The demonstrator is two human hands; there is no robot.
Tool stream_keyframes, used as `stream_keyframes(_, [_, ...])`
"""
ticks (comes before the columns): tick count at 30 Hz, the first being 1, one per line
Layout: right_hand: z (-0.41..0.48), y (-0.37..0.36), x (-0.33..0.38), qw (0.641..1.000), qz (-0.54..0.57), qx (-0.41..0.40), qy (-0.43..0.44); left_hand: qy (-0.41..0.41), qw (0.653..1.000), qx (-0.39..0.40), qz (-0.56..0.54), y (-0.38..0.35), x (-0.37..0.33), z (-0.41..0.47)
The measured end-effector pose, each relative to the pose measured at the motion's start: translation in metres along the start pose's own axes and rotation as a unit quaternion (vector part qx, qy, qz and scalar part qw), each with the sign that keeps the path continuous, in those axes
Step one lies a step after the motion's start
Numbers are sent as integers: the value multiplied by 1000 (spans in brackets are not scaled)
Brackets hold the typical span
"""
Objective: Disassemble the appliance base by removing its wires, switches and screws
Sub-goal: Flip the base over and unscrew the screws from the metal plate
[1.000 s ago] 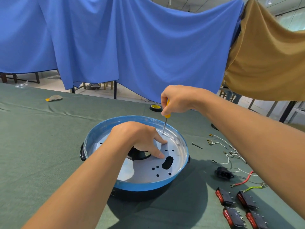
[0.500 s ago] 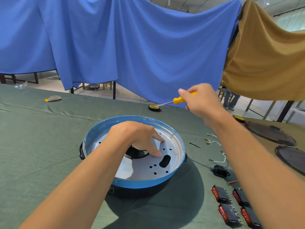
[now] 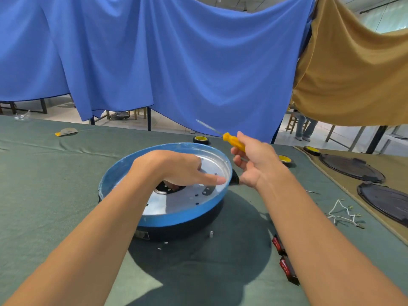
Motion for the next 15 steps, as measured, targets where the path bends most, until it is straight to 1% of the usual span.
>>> stream_keyframes(4, [3, -17, 23, 998, 13, 33, 44, -12, 997, -32, -75, 11, 0, -9])
stream_keyframes(7, [6, -22, 25, 998, 11, 35, 57, -20, 992, -13, -127, 11, -4, -13])
stream_keyframes(11, [17, -19, 17, 997, 12, 32, 73, 15, 997, 24, -67, 1, -7, -8])
stream_keyframes(15, [27, -1, -12, 999, 12, 21, 32, 46, 997, 46, -51, -20, -11, 6])
Point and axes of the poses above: each hand's wrist, its own z-axis towards the middle knuckle, its own y-axis out of the back of the hand, x = y × z, the point moved 6 cm from there along z, towards the middle knuckle, and after that the axes turned 3 degrees about -y, right-handed, at the moved point
